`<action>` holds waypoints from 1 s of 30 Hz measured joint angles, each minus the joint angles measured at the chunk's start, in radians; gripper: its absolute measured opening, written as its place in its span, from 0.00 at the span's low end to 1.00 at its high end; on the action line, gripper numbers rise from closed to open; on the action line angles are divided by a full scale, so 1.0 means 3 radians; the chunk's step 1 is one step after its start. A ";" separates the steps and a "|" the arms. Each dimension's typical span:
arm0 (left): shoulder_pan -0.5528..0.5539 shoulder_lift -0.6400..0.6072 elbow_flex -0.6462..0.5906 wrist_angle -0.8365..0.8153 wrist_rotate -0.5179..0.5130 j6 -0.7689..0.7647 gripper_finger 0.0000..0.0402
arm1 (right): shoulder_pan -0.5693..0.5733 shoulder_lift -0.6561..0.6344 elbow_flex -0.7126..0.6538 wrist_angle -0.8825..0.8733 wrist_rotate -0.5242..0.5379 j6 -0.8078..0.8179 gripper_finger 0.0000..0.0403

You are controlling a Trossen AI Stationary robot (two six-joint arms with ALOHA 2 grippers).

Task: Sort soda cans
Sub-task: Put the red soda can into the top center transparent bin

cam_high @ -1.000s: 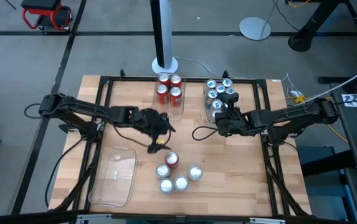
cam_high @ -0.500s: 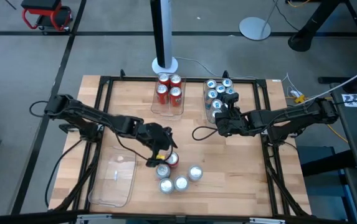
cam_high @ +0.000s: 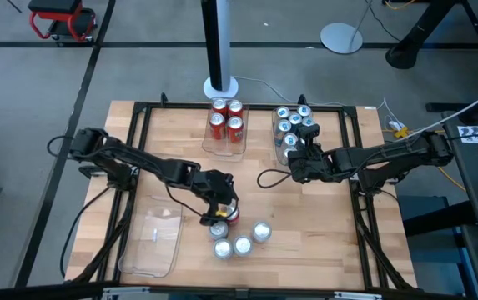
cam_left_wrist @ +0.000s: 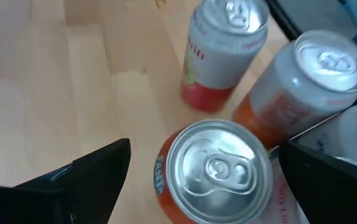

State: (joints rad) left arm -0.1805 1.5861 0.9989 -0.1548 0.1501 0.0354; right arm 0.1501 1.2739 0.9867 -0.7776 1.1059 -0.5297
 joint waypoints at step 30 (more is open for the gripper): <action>0.0267 0.0183 -0.0001 0.0041 -0.0183 0.0239 0.98 | 0.0000 0.0000 0.0000 0.0000 -0.0001 0.0000 0.94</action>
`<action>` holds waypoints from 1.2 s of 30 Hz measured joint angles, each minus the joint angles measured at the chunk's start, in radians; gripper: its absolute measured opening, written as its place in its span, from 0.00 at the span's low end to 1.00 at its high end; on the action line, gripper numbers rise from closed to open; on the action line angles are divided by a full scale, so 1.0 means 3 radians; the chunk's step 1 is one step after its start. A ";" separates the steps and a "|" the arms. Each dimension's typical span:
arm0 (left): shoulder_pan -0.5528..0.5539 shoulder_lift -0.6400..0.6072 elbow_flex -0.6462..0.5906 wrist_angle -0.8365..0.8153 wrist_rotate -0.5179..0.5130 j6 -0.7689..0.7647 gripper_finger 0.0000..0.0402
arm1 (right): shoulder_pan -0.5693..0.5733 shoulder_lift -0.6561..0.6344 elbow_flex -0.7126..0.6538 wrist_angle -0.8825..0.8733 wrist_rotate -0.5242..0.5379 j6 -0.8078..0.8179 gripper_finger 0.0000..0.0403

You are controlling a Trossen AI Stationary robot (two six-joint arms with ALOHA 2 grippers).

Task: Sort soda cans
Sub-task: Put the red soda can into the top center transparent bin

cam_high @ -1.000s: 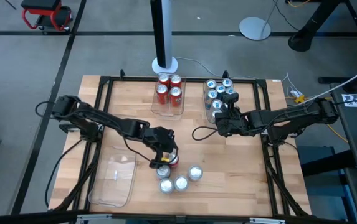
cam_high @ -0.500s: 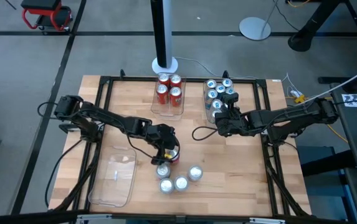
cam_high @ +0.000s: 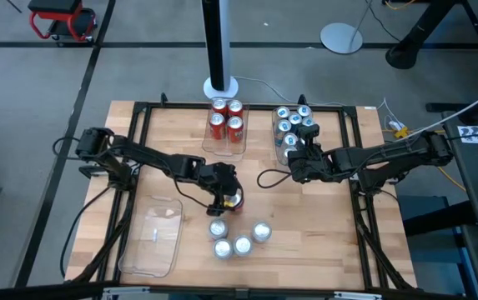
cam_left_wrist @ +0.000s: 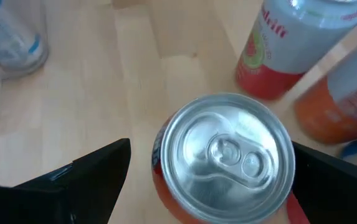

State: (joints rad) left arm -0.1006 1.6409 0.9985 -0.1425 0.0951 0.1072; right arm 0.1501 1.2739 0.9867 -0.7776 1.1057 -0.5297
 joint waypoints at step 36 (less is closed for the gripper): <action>-0.0001 -0.0142 -0.0006 0.0187 -0.0475 0.0083 0.73 | 0.0000 0.0000 -0.0001 -0.0006 -0.0085 -0.0001 0.94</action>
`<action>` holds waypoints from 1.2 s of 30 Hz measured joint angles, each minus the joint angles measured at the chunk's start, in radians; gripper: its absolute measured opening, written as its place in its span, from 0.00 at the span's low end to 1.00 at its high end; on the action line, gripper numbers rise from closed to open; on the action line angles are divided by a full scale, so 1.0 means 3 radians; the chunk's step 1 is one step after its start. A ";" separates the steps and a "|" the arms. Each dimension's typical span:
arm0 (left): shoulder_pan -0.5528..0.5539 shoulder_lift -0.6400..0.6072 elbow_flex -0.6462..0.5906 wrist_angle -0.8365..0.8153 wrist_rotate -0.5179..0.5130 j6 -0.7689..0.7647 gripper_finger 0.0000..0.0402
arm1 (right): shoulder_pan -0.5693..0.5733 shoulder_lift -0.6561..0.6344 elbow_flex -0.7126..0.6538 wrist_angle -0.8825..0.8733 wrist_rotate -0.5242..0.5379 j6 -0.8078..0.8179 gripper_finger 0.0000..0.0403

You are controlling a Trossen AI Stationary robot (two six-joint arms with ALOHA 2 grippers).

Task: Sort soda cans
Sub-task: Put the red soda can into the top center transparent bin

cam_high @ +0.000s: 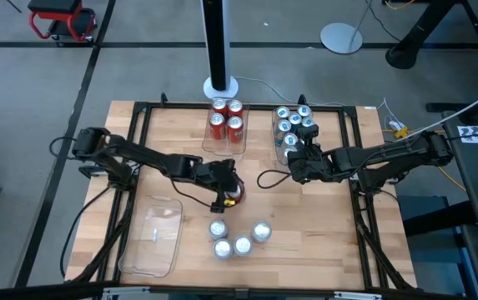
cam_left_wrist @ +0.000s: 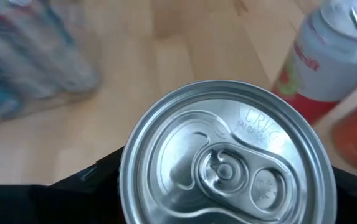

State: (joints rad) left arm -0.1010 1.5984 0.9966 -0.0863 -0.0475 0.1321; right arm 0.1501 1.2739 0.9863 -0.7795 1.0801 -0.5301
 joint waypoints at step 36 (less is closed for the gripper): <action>0.1744 -0.0536 -0.0343 0.0551 0.0084 -0.0315 0.73 | 0.0000 0.0000 0.0000 0.0003 0.0001 -0.0004 0.94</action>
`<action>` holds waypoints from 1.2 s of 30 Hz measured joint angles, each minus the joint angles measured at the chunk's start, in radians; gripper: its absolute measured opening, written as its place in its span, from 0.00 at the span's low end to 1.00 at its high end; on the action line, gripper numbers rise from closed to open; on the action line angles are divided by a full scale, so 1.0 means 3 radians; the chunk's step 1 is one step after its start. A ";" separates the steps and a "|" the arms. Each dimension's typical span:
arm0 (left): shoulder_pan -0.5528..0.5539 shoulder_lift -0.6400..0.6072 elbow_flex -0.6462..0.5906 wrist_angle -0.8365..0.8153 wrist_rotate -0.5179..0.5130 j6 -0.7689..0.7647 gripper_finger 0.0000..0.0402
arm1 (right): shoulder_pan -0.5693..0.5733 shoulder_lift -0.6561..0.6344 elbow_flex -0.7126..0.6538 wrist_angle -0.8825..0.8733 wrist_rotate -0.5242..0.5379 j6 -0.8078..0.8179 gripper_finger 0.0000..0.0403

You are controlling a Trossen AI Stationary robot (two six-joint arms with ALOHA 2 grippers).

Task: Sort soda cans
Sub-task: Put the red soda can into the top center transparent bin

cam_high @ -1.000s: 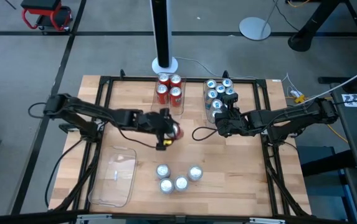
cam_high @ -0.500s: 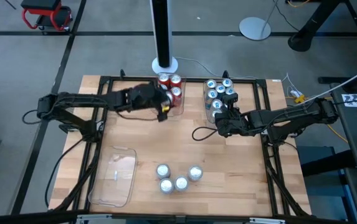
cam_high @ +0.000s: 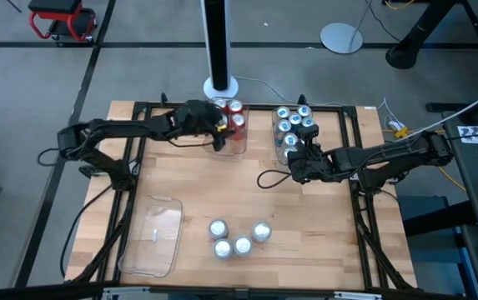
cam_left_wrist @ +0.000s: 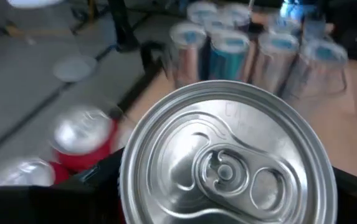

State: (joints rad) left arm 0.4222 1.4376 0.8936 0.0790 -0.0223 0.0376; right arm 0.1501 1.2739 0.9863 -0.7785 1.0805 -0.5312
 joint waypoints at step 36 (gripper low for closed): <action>-0.0027 0.0802 -0.0008 0.0304 0.0153 -0.0069 0.81 | 0.0000 0.0000 0.0000 -0.0004 0.0000 -0.0008 0.94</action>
State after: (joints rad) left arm 0.4141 1.6783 0.8913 0.1703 0.0235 0.0168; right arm 0.1501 1.2739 0.9863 -0.7795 1.0805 -0.5335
